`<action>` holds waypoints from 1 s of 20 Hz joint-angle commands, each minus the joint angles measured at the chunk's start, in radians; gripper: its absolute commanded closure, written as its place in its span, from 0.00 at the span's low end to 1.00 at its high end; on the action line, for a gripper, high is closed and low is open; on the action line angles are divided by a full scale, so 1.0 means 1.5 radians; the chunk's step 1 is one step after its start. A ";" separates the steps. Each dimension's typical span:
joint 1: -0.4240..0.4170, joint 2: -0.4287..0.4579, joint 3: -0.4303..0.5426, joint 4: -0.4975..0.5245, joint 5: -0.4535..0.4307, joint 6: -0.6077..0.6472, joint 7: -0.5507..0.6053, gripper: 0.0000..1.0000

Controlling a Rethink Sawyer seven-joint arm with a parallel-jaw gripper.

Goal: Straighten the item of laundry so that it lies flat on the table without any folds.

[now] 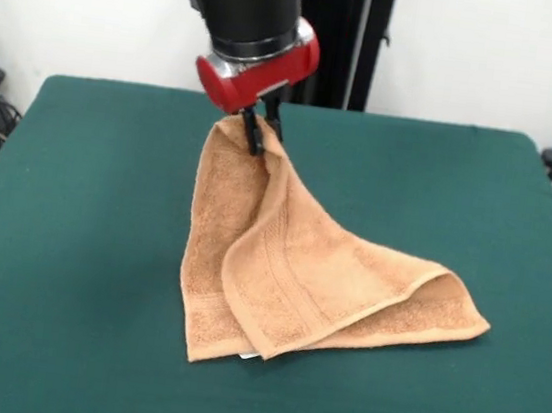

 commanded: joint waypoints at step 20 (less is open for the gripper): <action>-0.042 0.062 -0.116 0.177 -0.211 -0.254 0.065 1.00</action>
